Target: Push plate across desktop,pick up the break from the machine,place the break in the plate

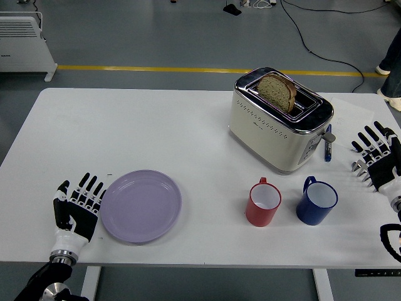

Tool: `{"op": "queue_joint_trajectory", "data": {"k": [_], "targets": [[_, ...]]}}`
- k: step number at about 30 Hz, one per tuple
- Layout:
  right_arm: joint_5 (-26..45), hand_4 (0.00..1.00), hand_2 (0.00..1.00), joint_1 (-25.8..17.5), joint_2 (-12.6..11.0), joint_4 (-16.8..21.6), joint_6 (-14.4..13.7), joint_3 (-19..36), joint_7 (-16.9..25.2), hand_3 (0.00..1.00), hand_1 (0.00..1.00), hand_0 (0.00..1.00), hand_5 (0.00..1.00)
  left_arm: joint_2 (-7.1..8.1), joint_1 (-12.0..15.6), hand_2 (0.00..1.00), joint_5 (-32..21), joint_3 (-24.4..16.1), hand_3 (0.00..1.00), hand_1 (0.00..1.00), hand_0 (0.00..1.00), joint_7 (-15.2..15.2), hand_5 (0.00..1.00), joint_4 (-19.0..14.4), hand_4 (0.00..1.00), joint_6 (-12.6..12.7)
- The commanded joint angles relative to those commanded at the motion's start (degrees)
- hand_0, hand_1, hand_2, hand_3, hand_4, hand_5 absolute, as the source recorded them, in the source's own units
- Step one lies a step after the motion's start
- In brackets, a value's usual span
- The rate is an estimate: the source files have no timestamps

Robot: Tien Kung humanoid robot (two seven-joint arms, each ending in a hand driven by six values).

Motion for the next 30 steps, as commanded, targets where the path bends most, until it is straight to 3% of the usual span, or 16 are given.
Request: {"op": "queue_joint_trajectory", "data": {"k": [18,30], "targets": [[0.0,0.482,0.737,0.3,0.1,0.0,0.0,0.2,0.1,0.729,0.745,0.772,0.519,0.00,-4.0,0.895,-4.7,7.8,0.801,0.894,0.881,-0.1,0.998,2.6,0.587,-1.6],[0.0,0.482,0.736,0.4,0.2,0.0,0.0,0.5,0.1,0.729,0.744,0.771,0.520,0.00,-6.8,0.879,-8.8,13.1,0.791,0.879,0.864,1.5,0.998,4.3,0.581,-4.3]]}}
